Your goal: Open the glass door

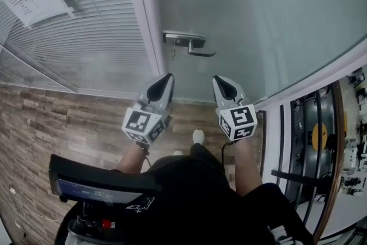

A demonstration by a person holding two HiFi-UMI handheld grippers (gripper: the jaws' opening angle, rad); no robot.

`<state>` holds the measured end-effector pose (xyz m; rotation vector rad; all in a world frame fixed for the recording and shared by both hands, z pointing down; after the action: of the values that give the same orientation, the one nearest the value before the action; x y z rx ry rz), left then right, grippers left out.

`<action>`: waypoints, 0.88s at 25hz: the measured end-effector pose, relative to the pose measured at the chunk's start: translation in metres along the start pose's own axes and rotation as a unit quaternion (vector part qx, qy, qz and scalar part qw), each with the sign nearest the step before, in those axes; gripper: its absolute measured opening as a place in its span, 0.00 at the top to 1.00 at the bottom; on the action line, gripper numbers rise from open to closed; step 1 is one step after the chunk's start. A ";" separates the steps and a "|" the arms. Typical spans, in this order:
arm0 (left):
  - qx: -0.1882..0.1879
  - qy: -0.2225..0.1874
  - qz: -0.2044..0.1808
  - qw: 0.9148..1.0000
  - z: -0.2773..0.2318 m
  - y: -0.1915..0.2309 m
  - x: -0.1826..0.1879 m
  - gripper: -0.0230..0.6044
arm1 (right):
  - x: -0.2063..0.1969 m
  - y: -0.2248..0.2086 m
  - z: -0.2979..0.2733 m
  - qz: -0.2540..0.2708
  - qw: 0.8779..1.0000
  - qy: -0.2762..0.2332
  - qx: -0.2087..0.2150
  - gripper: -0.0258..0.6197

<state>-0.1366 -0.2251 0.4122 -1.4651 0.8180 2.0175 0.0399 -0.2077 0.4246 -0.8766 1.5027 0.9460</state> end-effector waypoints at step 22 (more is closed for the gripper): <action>0.049 0.035 0.007 0.998 -0.055 0.007 -0.027 0.96 | -0.060 -0.050 -0.107 0.284 0.947 0.120 0.089 0.77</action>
<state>-0.0981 -0.2712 0.4261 -1.4854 0.9456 1.9181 0.0501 -0.3241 0.4877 -0.4352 2.0791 1.1150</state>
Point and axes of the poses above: the fingertips, and each gripper's own axes: z backward along the fingers, y to its left, x out of its top, the point moved 4 cm from there along z, backward along the fingers, and after that the axes turned 8 degrees about -y, right-handed, at the moved point
